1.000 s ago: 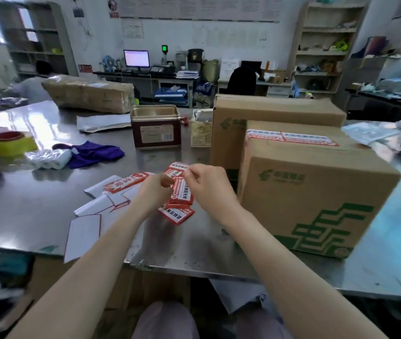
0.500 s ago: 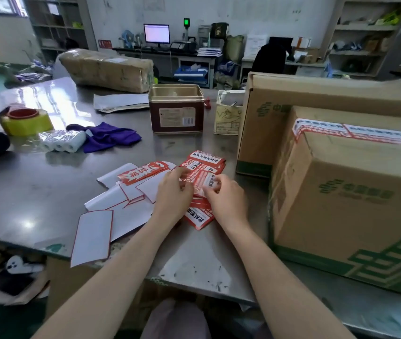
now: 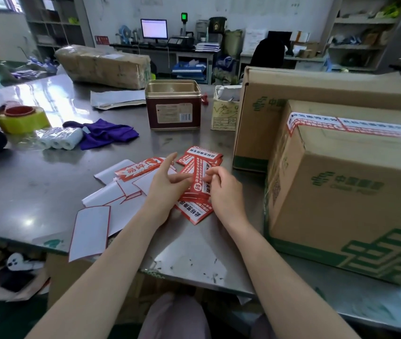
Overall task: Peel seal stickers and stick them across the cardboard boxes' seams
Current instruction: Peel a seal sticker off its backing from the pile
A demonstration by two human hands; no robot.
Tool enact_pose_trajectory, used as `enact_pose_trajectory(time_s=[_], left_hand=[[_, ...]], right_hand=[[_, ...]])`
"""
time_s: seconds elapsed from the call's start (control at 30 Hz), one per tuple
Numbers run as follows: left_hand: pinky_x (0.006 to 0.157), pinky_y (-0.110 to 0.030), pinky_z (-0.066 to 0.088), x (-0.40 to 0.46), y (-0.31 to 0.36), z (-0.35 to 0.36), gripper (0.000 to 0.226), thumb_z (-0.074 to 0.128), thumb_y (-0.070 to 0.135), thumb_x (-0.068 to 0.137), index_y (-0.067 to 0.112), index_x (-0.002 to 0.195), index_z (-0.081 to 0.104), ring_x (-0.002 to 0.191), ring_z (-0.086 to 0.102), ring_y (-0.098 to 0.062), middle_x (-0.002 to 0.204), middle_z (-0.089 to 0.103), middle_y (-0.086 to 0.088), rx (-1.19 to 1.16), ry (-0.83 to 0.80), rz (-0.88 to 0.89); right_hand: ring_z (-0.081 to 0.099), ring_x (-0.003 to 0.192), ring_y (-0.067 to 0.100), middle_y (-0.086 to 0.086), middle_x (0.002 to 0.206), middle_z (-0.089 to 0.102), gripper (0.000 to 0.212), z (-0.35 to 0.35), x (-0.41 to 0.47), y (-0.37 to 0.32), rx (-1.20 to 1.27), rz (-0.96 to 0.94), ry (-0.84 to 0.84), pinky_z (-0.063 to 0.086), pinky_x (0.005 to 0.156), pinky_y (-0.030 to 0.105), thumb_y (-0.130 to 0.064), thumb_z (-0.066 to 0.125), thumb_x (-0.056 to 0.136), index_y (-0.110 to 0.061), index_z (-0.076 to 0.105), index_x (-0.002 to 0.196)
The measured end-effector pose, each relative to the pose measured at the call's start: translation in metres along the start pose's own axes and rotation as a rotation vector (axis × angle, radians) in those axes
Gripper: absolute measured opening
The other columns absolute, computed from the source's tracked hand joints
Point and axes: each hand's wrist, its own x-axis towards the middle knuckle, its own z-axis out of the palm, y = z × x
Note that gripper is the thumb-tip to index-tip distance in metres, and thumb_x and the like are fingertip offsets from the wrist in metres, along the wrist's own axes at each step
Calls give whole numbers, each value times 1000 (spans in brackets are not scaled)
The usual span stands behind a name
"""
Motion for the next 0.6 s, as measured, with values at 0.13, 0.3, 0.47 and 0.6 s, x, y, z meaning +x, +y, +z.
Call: enact_pose_trajectory(time_s=[0.13,0.3,0.47,0.6], left_hand=[[60,-24,57,-3,1,1,62,65,15,87,27,139,34,71,72,-13,81,74,4,60,3,-5],[54,-20,55,-2,3,1,53,69,15,84,28,128,44,68,72,-9,77,70,11,94,60,2],[55,-23,57,0,5,0,37,69,21,84,29,113,50,68,72,-8,80,70,12,19,145,27],[56,-24,57,-1,7,0,30,70,23,83,25,107,53,70,73,-11,86,70,9,-20,162,48]], right_hand=[[65,98,12,3,118,63,27,-1,1,1,-6,-21,-29,52,73,17,-25,37,101,-14,55,117],[63,89,7,0,115,63,25,-3,2,4,88,-16,72,54,71,18,-29,38,100,-15,54,114],[65,79,4,-2,111,63,27,-3,7,6,210,69,86,49,57,11,-39,48,95,-19,52,114],[59,69,-4,-9,105,60,15,-1,4,5,161,36,17,45,57,6,-30,55,93,-20,54,105]])
